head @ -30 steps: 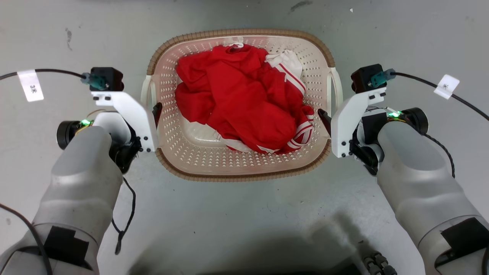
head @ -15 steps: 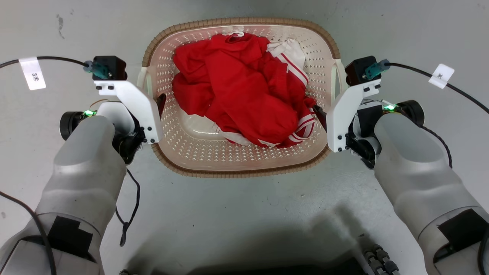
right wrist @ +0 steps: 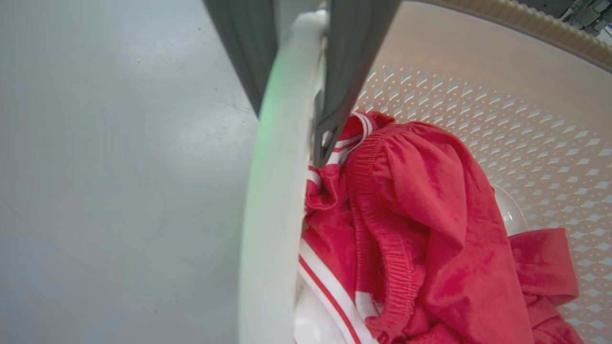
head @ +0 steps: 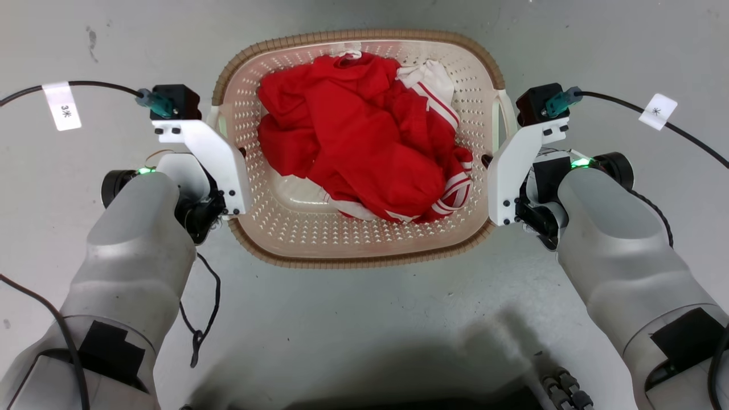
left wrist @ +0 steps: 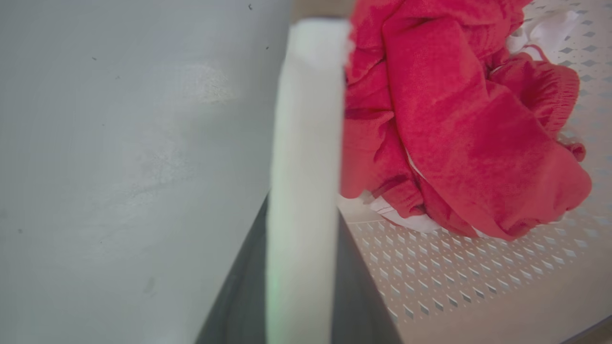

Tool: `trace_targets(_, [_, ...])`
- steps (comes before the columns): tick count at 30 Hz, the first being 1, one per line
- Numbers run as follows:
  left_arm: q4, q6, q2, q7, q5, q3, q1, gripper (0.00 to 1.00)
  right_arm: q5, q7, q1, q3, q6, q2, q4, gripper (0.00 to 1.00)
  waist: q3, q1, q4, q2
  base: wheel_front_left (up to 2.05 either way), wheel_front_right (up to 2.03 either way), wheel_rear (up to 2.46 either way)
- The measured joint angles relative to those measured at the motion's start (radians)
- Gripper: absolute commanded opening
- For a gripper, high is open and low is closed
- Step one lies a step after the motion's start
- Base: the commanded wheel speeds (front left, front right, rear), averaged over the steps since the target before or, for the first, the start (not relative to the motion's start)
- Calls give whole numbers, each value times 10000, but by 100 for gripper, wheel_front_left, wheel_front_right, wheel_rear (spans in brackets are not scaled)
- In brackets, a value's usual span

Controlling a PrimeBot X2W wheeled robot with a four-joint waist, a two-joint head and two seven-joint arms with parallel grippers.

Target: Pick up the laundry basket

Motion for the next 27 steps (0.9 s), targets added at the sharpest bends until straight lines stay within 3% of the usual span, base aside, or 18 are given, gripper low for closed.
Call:
trace_targets(10, [44, 2, -65, 1402, -725, -385, 187, 0, 700, 1032, 20, 399, -2, -25, 42, 0, -720, 0, 16, 0, 0, 0, 0])
trace_targets(27, [316, 17, -50, 4318, -1965, -759, 1124, 0, 2368, 4702, 1003, 1083, -19, -50, 2, 0, -3554, 0, 28, 1, 0, 0, 0])
